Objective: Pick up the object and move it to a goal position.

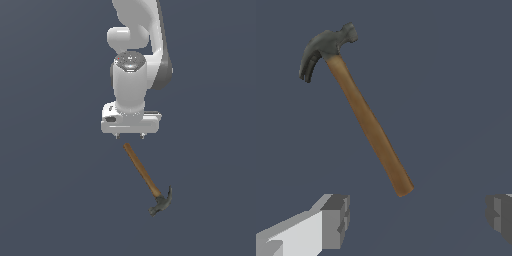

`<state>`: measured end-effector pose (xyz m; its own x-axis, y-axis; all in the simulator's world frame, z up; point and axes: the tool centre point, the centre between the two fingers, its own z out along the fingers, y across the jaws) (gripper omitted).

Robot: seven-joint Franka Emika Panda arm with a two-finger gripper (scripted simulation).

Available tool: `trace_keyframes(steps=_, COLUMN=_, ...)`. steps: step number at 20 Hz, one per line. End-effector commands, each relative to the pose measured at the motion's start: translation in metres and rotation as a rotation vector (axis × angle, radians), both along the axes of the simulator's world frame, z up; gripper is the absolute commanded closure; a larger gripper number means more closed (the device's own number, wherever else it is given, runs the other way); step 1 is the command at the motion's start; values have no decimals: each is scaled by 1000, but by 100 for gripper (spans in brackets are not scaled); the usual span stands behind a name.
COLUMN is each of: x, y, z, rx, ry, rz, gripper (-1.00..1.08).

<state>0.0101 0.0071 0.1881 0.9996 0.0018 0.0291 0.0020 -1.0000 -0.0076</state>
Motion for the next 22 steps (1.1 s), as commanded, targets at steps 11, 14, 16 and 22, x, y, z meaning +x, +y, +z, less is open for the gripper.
trace_keyframes(steps=11, x=-8, y=38, z=-15, rx=0, ry=23, rz=66, gripper=-92)
trace_keyframes(steps=14, x=-8, y=37, z=-15, rx=0, ry=22, rz=64, gripper=-92)
trace_keyframes(steps=16, x=-6, y=37, z=-16, rx=0, ry=22, rz=68, gripper=-92)
trace_keyframes(steps=22, x=5, y=42, z=-26, rx=-3, ry=23, rz=103, gripper=-92)
